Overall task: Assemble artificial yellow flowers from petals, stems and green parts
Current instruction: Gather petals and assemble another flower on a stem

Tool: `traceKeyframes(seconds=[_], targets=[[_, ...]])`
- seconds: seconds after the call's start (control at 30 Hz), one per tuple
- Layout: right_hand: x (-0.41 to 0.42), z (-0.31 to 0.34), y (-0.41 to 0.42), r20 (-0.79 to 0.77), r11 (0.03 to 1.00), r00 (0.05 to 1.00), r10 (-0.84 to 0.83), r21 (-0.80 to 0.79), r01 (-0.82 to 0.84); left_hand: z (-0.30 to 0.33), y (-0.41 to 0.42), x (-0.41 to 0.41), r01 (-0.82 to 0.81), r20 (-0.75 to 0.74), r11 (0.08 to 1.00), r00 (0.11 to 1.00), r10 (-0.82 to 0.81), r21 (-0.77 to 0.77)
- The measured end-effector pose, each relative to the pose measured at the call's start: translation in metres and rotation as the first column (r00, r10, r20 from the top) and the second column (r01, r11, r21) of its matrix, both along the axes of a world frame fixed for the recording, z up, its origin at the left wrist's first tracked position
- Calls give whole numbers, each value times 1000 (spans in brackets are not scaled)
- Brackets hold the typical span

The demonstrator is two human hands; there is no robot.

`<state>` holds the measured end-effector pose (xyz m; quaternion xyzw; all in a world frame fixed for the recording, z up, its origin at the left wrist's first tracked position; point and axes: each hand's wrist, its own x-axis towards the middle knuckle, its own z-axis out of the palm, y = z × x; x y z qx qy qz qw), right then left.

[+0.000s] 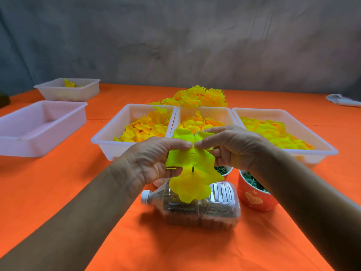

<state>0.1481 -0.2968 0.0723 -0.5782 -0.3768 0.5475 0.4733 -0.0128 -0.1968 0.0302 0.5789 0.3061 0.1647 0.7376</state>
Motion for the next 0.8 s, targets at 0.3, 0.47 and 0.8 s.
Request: traceKeyframes(seconds=[0.3,0.47,0.8], targets=[[1,-3,1,0,1000,1000,28,7,-28,0,-11,2,32,31,999,999,-32,-12],[1,-4,2,7,1000,1000,25,6,-25,2,-15,3,17,22,1000,1000,-16,-18],[-2,-6,0,-119,1000,993,22,-15,-24,2,-19,2,-8,32,1000,999,9,-15]])
